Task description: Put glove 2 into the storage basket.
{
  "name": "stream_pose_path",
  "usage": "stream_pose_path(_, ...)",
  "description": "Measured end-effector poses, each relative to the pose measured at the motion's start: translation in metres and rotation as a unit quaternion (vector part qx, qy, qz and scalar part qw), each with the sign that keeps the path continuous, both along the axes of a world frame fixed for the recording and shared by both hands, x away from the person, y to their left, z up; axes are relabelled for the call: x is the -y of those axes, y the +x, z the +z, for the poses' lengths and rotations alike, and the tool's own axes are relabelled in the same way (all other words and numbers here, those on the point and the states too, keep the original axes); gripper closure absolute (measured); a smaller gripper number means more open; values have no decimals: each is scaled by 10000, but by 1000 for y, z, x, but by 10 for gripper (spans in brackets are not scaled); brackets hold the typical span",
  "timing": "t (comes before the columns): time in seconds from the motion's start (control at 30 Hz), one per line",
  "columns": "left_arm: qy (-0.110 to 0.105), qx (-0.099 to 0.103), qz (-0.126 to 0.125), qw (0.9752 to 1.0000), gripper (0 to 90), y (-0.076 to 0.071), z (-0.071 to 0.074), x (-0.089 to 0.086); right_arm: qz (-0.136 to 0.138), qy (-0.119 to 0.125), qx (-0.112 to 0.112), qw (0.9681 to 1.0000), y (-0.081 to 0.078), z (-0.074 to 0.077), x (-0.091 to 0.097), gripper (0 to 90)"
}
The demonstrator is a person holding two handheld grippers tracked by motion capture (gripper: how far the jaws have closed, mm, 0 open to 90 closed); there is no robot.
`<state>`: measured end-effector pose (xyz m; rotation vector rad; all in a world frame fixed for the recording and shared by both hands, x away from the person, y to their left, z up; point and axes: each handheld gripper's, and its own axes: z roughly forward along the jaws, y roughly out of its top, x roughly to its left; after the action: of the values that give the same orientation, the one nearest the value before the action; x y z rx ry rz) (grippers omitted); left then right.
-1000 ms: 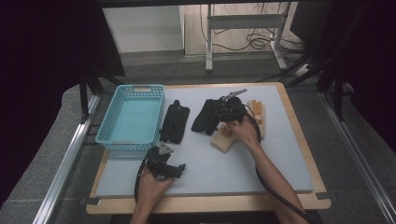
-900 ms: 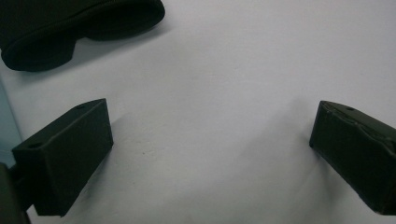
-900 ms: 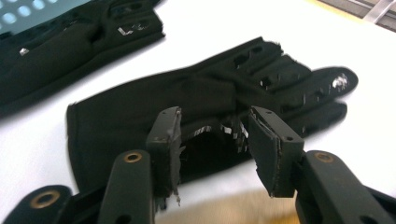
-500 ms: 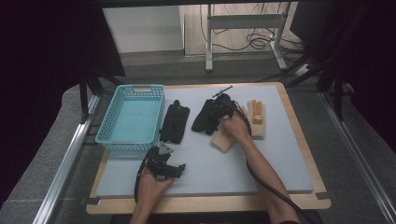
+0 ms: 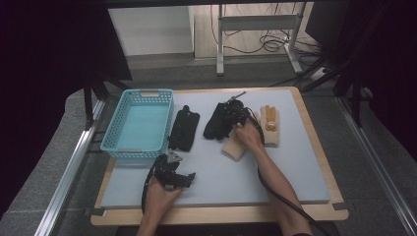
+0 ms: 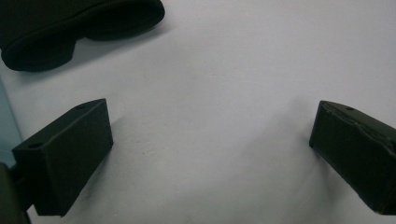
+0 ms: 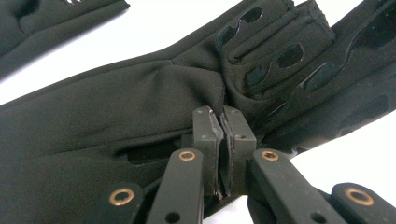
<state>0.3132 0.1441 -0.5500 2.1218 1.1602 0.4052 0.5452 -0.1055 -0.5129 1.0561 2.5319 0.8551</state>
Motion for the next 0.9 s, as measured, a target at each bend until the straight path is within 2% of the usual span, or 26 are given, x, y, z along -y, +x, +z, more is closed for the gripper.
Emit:
stream_pose_path(0.2,3,4,0,10000,0,0,0,0,128,230,-8,9997,-7,11,1,849)
stream_pose_path(0.47,-17,-10,1,10000,5,0,1,-1,415,330,227,9983,-26,33,2,850)
stream_pose_path(0.57,-10,7,-51,10000,20,-1,1,-4,502,459,280,9973,-33,42,6,850)
stream_pose_path(0.67,31,25,-10,10000,17,-2,1,-11,591,591,314,9960,-43,52,9,850)
stream_pose_path(0.83,-17,20,235,9997,4,0,-1,-29,852,818,397,9922,-66,69,13,850)
stream_pose_path(0.9,-59,19,156,9999,26,-1,-1,-34,994,848,424,9905,-79,75,13,849)
